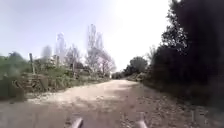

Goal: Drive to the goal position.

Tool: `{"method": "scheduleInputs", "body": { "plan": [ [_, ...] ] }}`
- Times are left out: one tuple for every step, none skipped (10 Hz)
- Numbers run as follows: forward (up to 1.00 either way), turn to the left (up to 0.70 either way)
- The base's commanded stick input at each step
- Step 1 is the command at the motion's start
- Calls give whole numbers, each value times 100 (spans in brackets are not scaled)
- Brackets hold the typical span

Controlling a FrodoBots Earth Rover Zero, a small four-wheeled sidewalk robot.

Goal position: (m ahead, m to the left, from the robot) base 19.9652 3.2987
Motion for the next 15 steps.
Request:
{"method": "scheduleInputs", "body": {
  "plan": [
    [70, 0],
    [70, 0],
    [70, 0],
    [70, 0],
    [70, 0],
    [70, 0],
    [70, 0],
    [70, 0],
    [70, 0],
    [70, 0],
    [70, 0],
    [70, 0],
    [70, 0],
    [70, 0],
    [70, 0]
  ]
}}
